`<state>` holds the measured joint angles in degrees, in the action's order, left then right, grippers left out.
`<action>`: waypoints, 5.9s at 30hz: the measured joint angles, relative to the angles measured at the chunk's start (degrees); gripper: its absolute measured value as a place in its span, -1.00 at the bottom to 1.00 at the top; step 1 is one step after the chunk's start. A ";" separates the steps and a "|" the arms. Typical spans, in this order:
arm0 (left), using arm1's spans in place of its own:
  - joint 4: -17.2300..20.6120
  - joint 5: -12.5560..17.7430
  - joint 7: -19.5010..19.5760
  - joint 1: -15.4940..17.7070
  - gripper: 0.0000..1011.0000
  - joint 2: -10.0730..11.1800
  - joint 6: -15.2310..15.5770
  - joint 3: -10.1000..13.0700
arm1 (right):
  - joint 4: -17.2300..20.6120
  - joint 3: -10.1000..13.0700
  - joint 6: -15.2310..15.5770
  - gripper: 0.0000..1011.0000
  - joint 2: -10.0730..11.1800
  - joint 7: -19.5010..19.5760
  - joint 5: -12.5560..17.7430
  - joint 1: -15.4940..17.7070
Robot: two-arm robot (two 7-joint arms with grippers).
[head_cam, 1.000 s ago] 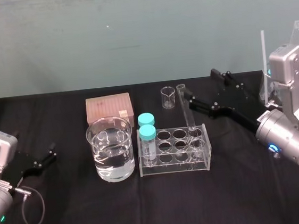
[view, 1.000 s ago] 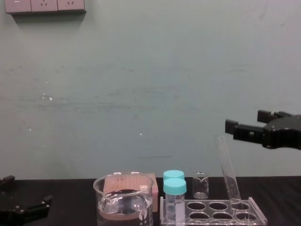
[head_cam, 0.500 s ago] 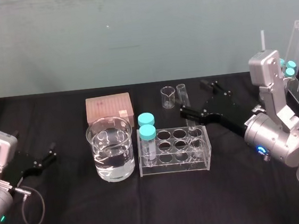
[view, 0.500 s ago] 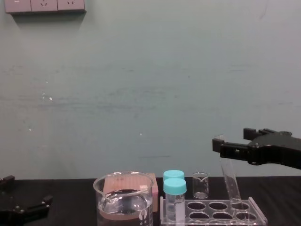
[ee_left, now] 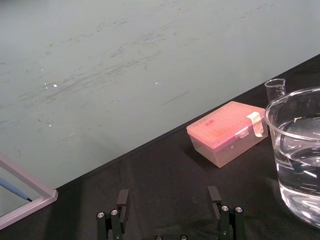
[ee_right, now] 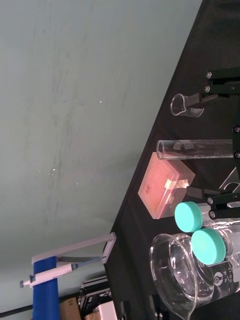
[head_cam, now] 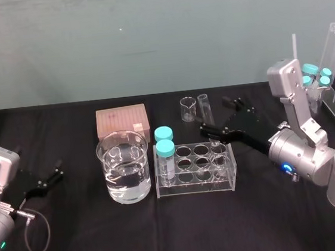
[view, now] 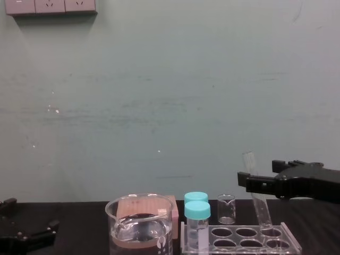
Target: Hold the test tube with one hand and immerse one end into the beaker, then return it to the test tube rack.
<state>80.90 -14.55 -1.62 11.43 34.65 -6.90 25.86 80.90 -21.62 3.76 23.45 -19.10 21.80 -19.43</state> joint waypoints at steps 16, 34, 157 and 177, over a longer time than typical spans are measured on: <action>0.00 0.00 0.00 0.00 0.98 0.00 0.00 0.00 | -3.17 0.88 1.11 0.98 -2.01 -1.70 -2.09 -1.79; 0.00 0.00 0.00 0.00 0.98 0.00 0.00 0.00 | -4.56 0.85 1.97 0.98 -2.70 -3.41 -3.72 -2.85; 0.00 0.00 0.00 0.00 0.98 0.00 0.00 0.00 | 9.47 9.34 -6.46 -0.56 -2.03 -1.60 0.86 -2.20; 0.00 0.00 0.00 0.00 0.98 0.00 0.00 0.00 | 9.40 9.34 -6.16 -0.56 -2.12 -1.57 0.88 -1.82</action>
<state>80.90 -14.55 -1.62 11.43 34.64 -6.90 25.86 90.30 -12.28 -2.40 21.33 -20.67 22.68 -21.25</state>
